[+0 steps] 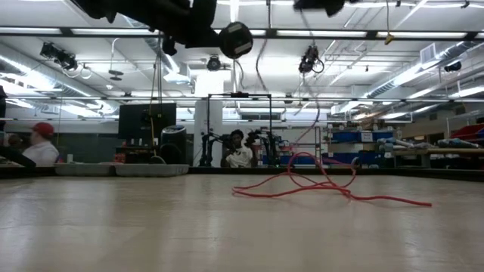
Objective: Coil cords
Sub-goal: Uncoil the red wire from the spool
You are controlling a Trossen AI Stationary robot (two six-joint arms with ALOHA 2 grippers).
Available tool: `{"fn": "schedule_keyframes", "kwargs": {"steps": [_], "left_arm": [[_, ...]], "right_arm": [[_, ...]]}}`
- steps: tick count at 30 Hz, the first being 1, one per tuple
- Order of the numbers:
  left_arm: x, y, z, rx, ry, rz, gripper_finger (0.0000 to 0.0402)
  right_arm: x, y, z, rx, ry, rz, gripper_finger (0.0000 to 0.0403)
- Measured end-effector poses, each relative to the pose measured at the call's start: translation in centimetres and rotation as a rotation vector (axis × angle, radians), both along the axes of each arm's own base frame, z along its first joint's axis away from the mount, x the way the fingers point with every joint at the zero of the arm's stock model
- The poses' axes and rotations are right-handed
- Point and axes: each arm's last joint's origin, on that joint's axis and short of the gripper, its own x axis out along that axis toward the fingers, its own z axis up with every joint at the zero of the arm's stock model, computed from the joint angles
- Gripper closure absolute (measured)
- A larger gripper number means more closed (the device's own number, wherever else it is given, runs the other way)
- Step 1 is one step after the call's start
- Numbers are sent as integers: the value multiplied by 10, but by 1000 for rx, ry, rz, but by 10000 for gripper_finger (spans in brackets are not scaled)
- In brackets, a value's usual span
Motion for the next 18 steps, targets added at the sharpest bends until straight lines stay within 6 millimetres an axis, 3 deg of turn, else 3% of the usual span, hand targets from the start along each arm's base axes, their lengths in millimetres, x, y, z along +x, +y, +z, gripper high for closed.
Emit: {"fn": "schedule_keyframes", "kwargs": {"steps": [7, 12, 15, 18], "left_arm": [[3, -4, 3, -15, -37, -157, 401], [4, -6, 3, 2, -27, -232, 401], [4, -6, 3, 24, -17, -253, 401], [4, -6, 4, 33, -22, -258, 401]], "right_arm": [[6, -34, -33, 30, 227, -295, 322], [0, -59, -45, 100, 319, -501, 302], [0, -66, -44, 144, 295, -520, 300], [9, -65, -37, 181, 211, -421, 301]]}}
